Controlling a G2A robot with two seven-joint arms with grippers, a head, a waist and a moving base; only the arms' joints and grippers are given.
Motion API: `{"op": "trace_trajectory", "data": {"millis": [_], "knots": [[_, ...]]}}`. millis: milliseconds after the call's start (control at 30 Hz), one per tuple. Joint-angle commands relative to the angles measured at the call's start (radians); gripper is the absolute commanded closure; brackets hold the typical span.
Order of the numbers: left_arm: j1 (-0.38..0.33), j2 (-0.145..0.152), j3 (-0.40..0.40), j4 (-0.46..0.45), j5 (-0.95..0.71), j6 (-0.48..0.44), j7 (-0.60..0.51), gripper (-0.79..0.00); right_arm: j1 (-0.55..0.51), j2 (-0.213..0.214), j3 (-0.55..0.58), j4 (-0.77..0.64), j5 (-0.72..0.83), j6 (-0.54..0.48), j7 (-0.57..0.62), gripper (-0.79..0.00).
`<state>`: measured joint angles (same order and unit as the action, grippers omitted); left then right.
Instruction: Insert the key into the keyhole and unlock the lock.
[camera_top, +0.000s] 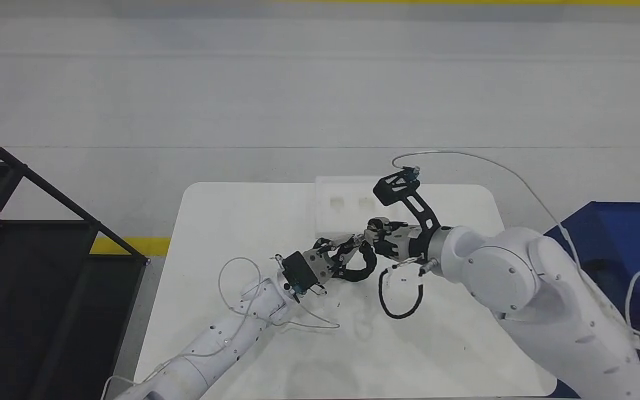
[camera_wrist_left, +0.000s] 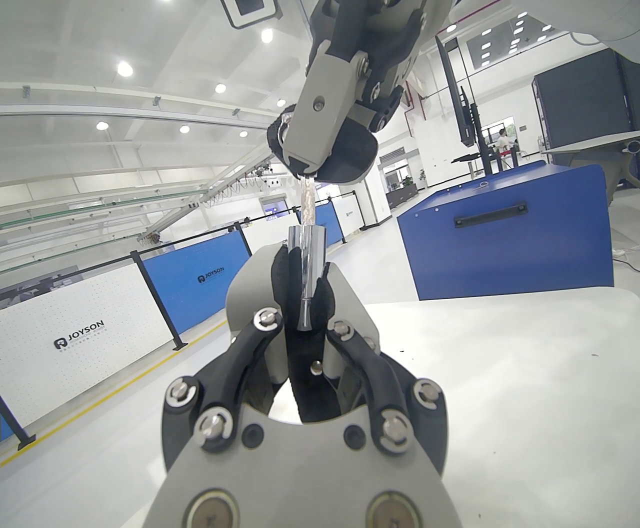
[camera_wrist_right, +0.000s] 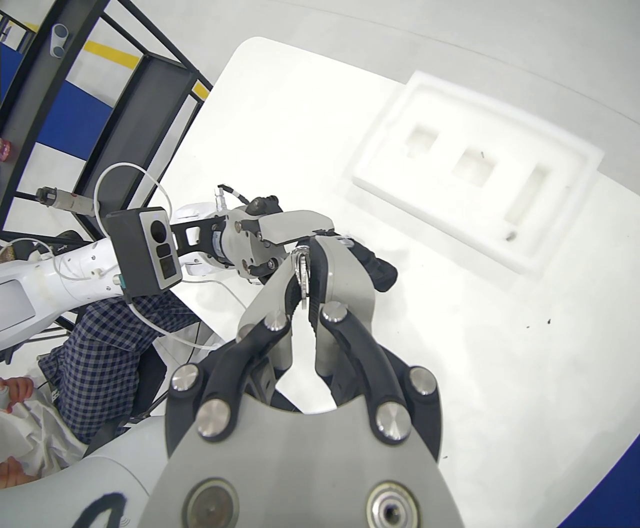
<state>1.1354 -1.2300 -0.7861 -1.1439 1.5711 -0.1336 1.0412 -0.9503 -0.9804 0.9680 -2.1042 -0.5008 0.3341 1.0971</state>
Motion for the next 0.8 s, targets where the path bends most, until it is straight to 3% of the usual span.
{"op": "trace_trajectory", "data": {"millis": [0,767], "knots": [[0.001,-0.001,-0.003,0.000,0.003,-0.002,0.000,0.000,0.000,-0.001,0.000,0.002,0.001,0.002,0.000,0.000],[0.014,-0.010,-0.037,-0.011,0.056,0.009,-0.002,0.000,0.043,-0.021,-0.050,0.027,-0.061,0.008,0.066,0.000]]}}
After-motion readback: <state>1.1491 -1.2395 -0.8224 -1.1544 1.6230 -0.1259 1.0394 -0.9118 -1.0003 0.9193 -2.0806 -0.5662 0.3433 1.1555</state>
